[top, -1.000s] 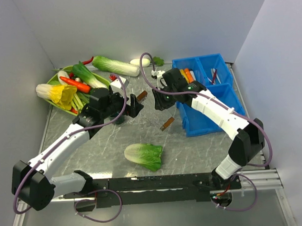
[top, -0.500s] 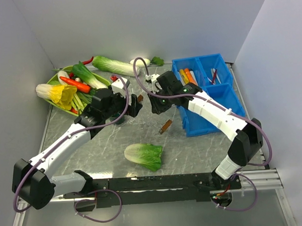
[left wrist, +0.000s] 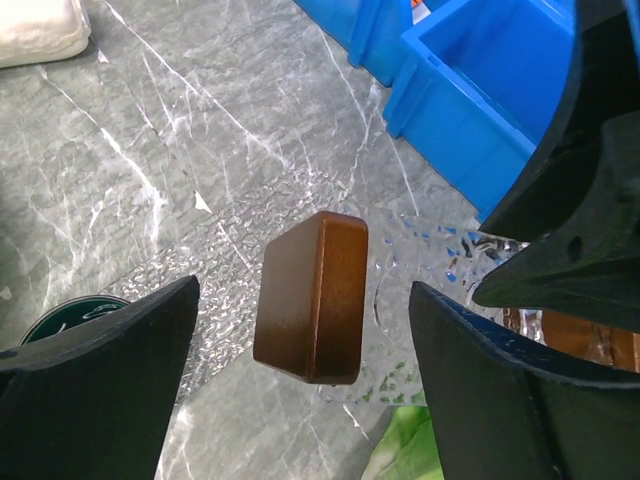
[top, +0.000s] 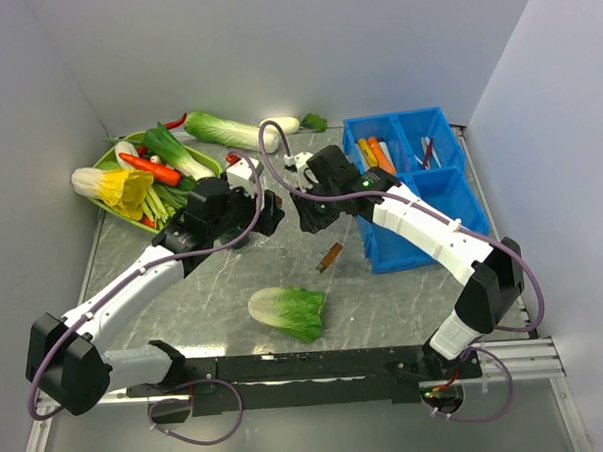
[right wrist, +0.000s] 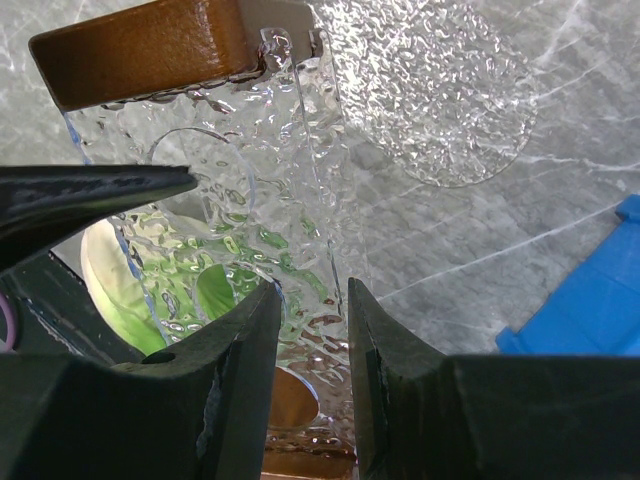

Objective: Prepare toiletry sets of a toothbrush and toothpaste on the tray

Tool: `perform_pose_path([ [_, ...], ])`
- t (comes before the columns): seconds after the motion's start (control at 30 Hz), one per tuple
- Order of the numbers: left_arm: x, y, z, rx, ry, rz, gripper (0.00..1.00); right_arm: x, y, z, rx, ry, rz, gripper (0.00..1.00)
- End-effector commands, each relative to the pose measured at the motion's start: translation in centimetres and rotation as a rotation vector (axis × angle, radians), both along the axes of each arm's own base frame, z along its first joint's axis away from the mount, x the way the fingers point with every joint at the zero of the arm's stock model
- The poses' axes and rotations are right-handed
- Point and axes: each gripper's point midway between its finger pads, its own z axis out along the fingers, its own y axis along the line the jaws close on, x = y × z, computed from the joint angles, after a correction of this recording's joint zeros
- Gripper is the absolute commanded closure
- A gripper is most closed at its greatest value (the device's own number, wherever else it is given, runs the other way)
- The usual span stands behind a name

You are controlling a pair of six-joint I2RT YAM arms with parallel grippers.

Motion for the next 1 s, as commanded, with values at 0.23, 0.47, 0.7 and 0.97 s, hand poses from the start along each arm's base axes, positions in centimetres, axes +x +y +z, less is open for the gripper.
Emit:
perform_pose_path([
  [0.23,0.4,-0.8,0.6,0.015,-0.018,-0.025,0.21,0.7,1.4,3.7,0.049,-0.093,0.027,1.0],
  [0.47,0.1,-1.2,0.4,0.014,-0.013,-0.051,0.34,0.8,1.4,3.4,0.032,-0.092,0.035,1.0],
  [0.7,-0.1,-1.8,-0.2,0.025,0.01,-0.081,0.5,1.1,1.5,3.0,0.031,-0.097,0.031,1.0],
  [0.97,-0.1,-2.0,-0.8,0.043,0.027,-0.093,0.87,2.0,1.6,1.6,0.02,-0.125,0.008,1.0],
])
